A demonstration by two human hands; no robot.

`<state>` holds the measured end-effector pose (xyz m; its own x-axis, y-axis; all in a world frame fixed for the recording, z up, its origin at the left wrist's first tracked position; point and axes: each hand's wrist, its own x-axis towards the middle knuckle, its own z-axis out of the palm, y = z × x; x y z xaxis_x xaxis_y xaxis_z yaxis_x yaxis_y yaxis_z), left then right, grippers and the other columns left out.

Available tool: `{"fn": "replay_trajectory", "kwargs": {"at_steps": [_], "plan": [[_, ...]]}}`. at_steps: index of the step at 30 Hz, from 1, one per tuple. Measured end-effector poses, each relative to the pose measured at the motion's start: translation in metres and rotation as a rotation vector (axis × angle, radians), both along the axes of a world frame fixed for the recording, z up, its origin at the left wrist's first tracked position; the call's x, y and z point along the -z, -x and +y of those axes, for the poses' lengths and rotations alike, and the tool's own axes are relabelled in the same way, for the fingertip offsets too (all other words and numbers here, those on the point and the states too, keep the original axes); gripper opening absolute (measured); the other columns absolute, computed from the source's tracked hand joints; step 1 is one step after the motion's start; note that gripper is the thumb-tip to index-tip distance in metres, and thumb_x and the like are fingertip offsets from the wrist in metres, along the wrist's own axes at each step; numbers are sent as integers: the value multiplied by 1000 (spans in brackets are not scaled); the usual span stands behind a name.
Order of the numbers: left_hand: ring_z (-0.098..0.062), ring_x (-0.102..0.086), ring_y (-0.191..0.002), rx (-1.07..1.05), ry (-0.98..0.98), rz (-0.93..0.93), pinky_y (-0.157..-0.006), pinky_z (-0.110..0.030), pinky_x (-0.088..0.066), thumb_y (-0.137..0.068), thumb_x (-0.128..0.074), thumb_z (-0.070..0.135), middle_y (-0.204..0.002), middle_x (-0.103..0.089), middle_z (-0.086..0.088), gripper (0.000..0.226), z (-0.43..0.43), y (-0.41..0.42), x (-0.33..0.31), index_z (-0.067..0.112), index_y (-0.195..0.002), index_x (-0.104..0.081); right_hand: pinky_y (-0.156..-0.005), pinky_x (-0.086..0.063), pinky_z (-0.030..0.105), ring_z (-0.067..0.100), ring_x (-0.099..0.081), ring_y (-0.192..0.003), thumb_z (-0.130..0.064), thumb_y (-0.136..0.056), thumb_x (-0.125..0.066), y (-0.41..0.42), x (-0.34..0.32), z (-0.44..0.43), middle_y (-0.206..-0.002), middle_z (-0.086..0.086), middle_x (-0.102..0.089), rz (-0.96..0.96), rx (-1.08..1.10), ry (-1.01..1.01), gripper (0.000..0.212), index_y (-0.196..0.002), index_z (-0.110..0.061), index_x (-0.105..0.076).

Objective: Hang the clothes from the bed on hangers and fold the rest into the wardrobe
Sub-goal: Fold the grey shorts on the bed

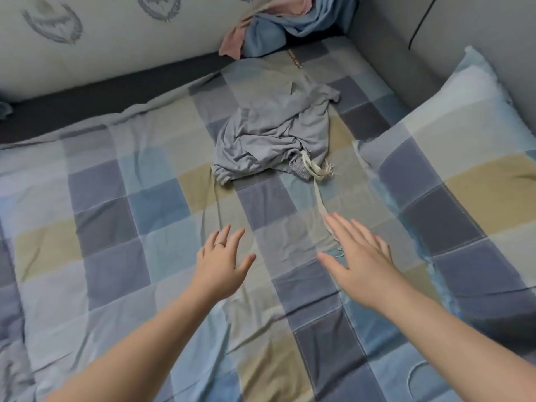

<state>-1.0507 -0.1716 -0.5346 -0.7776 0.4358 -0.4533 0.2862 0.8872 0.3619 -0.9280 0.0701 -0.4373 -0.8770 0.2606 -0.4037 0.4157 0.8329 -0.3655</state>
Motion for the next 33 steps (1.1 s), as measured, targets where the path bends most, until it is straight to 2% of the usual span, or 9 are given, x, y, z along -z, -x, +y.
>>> {"fn": "replay_trajectory", "kwargs": {"at_steps": [7, 11, 13, 16, 19, 23, 28, 31, 33], "plan": [[-32, -2, -153, 6, -3, 124, -120, -51, -17, -98, -44, 57, -169, 5, -3, 71, 28, 111, 124, 34, -157, -14, -115, -17, 39, 8, -13, -149, -47, -99, -47, 106, 122, 18, -164, -16, -18, 41, -17, -45, 69, -157, -39, -12], [-39, -7, -150, -79, -51, 256, -116, -57, -23, -95, -54, 52, -168, 8, -3, 76, 51, 178, 167, 36, -156, -13, -114, -21, 42, 11, -17, -149, -45, -98, -52, 150, 177, 34, -162, -15, -22, 39, -30, -83, 69, -156, -38, -15], [-40, -7, -150, -150, -101, 253, -115, -64, -22, -94, -56, 52, -168, 8, -3, 75, 62, 213, 180, 41, -154, -13, -115, -20, 43, 11, -15, -149, -43, -98, -53, 172, 197, 44, -163, -14, -21, 37, -47, -113, 70, -157, -37, -16], [-31, -1, -153, -254, -71, 251, -113, -74, -7, -94, -42, 64, -168, 5, 3, 66, 69, 246, 209, 53, -152, -12, -118, -16, 43, 13, -14, -149, -40, -97, -54, 215, 220, 59, -163, -12, -21, 82, -78, -164, 70, -157, -36, -17], [-22, -4, -154, -285, 44, 447, -117, -69, -1, -94, -24, 67, -168, -9, 4, 61, 68, 246, 245, 51, -152, -21, -120, -9, 43, 16, -14, -151, -40, -97, -54, 270, 243, 72, -164, -7, -22, 197, -90, -207, 69, -157, -35, -20], [-20, 0, -155, -286, 77, 422, -119, -64, 1, -91, -18, 67, -169, -8, 5, 65, 70, 251, 249, 47, -154, -23, -118, -8, 46, 19, -12, -151, -47, -99, -48, 362, 248, 93, -165, -3, -19, 248, -83, -209, 66, -157, -35, -19], [-21, -1, -155, -281, 130, 375, -119, -65, 0, -91, -20, 65, -169, -8, 3, 67, 71, 251, 243, 44, -154, -28, -117, -13, 57, 26, -4, -153, -51, -96, -53, 461, 251, 107, -168, 0, -7, 159, -127, -238, 75, -157, -43, -9], [-24, -7, -155, -285, 126, 395, -118, -67, -4, -91, -26, 62, -168, -14, 0, 65, 71, 252, 245, 41, -152, -35, -114, -16, 68, 28, 2, -153, -37, -96, -60, 492, 256, 112, -168, -2, 3, 93, -194, -218, 80, -153, -52, -6], [-25, -9, -155, -285, 124, 409, -117, -68, -5, -91, -29, 61, -167, -16, -2, 64, 71, 251, 247, 40, -151, -36, -113, -17, 70, 28, 0, -153, -25, -96, -57, 506, 260, 112, -167, -4, 1, 63, -275, -220, 73, -151, -53, -17]]}}
